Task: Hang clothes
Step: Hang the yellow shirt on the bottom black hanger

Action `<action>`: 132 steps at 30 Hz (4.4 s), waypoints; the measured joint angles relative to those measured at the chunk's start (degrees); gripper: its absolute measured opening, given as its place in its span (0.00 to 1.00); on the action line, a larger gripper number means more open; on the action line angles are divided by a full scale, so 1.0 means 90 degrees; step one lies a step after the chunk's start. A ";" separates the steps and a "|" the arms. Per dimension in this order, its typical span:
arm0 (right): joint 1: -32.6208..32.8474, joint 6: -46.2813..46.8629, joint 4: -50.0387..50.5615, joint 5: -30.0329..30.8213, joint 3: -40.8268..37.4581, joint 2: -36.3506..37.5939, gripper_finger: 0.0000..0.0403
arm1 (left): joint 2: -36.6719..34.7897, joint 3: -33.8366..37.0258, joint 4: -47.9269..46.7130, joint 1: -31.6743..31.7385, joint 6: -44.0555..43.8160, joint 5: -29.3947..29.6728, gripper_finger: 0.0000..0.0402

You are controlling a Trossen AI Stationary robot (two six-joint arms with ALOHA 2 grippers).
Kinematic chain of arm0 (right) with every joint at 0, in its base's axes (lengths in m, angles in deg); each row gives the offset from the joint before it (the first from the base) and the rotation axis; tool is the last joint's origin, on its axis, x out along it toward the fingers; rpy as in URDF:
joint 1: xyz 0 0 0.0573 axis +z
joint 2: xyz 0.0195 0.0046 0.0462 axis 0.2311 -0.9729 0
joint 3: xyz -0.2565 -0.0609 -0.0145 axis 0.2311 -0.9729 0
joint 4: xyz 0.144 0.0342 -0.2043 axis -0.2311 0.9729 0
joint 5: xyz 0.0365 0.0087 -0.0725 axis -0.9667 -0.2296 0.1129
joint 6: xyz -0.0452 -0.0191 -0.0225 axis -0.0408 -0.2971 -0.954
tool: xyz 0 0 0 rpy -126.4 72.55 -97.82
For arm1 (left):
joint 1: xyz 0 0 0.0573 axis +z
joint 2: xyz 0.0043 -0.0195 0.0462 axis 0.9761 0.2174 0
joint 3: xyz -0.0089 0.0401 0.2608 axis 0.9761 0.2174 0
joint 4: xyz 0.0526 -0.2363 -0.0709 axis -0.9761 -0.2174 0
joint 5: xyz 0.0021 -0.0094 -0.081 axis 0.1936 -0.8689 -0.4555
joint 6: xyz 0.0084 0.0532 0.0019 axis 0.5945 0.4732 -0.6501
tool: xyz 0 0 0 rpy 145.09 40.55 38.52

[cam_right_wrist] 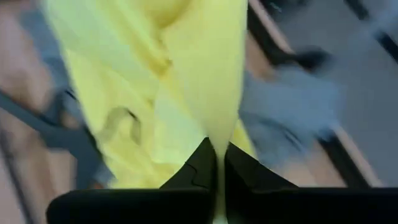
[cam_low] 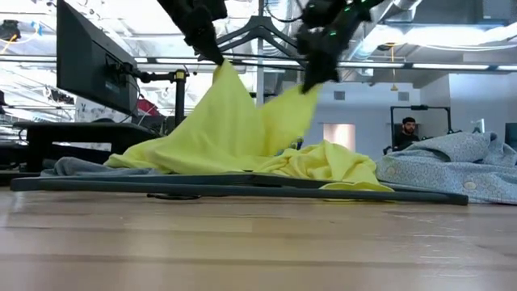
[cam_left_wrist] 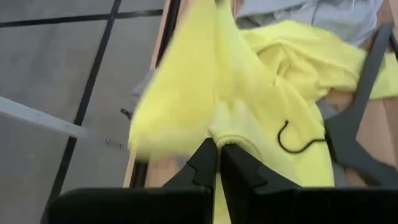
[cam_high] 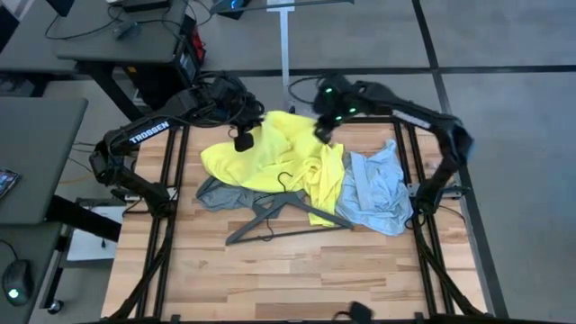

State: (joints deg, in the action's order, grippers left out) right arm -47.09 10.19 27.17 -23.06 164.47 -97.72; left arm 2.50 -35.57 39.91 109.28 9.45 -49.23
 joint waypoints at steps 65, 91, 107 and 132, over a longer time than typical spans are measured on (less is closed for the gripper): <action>0.1039 0.0193 -0.3804 -0.1253 -0.0001 -0.1310 0.01 | 0.0325 0.0000 0.0238 -0.0402 0.0065 0.0374 0.04; 0.1719 0.1159 -0.4048 -0.1852 -0.2776 0.0133 0.00 | 0.0321 0.3018 0.2362 0.0544 -0.1483 -0.2169 0.32; 0.1482 0.1286 -0.4709 -0.1934 -0.5088 0.1829 0.00 | 0.2171 0.1728 0.3310 -0.0467 -0.2031 -0.2094 0.32; 0.1022 -0.0095 -0.4636 -0.2151 -0.5547 0.2173 0.00 | 0.1949 0.0417 0.0681 -0.2170 -0.2486 0.0208 0.00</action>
State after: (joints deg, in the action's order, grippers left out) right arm -37.90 9.33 -14.55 -42.41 114.54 -78.16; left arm 20.04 -31.82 46.05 89.75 -12.92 -47.35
